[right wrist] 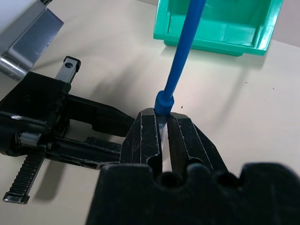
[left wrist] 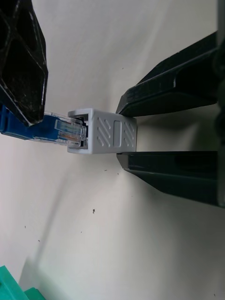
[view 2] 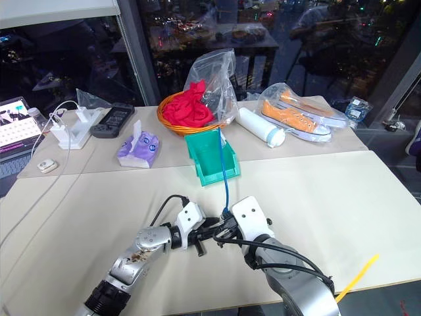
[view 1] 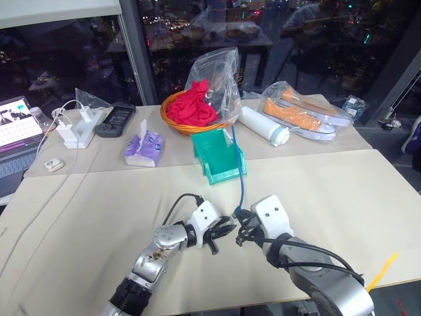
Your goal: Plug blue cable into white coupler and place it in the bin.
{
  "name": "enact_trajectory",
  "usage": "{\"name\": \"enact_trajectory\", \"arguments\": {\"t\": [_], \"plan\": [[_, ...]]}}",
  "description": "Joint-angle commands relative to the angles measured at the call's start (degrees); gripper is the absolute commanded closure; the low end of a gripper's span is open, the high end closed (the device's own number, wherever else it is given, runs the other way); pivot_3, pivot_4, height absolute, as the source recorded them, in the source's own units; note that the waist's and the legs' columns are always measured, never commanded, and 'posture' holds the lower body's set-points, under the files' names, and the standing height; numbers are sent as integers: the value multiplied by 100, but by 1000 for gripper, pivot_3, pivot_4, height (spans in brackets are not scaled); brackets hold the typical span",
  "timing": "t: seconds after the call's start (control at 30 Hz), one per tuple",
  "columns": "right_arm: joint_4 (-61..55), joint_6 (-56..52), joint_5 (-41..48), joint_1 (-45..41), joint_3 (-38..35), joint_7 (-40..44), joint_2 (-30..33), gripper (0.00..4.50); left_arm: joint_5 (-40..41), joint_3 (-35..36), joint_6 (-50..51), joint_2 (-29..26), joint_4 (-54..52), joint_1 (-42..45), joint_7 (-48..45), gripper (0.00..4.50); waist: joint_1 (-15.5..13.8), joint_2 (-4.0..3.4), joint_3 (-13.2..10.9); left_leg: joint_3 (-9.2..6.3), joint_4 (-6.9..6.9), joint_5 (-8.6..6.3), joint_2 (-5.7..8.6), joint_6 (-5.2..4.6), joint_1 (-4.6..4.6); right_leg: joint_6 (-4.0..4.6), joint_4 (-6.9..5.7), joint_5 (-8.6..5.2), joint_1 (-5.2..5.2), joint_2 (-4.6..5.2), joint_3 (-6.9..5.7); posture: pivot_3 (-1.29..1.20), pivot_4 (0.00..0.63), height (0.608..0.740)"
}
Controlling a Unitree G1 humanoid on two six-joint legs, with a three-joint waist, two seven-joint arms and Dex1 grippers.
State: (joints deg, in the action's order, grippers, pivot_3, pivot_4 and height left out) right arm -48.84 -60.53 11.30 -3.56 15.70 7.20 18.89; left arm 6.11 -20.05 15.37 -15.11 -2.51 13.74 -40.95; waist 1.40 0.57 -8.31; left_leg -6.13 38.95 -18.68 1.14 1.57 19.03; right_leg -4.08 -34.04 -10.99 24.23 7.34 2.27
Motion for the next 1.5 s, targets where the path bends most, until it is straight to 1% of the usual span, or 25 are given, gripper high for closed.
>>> {"name": "enact_trajectory", "arguments": {"t": [0.03,0.57,0.67,0.83,1.03,1.23,1.5], "plan": [[247,-324,13,89,118,23,-4,4500,68,76,22,-17,-235,-54,3,3894,3,0,0,0,0,0,0,0,0,0,0,0,0,0,0,0,150,732],[527,-609,118,-88,328,170,45,4500,70,118,114,-81,-383,-122,37,3894,101,1,1,0,-1,0,-1,0,-10,1,-3,-1,-8,0,1,0,150,732],[609,-612,34,-177,469,168,149,4500,77,141,145,-98,-420,-127,46,3894,110,1,1,0,-1,0,-1,0,-12,1,-4,-1,-9,-1,1,0,150,732],[666,-646,22,-224,580,153,123,4500,79,147,206,-124,-494,-155,51,3894,116,7,5,0,-2,0,-3,0,-17,2,-5,-1,-12,-3,2,0,150,732],[543,-652,57,-188,548,130,30,4500,99,150,260,-165,-547,-178,41,3894,117,10,7,0,-2,0,-3,0,-17,3,-5,-2,-11,-4,2,0,150,732],[480,-685,18,-251,635,114,95,4500,117,139,279,-168,-550,-167,43,3894,114,10,7,0,-2,0,-3,0,-17,3,-5,-2,-11,-3,2,0,150,732],[204,-765,-28,-247,387,22,81,4500,112,131,275,-200,-523,-162,30,3894,97,10,7,0,-2,0,-3,0,-14,2,-3,-2,-10,-4,2,0,150,732]]}}
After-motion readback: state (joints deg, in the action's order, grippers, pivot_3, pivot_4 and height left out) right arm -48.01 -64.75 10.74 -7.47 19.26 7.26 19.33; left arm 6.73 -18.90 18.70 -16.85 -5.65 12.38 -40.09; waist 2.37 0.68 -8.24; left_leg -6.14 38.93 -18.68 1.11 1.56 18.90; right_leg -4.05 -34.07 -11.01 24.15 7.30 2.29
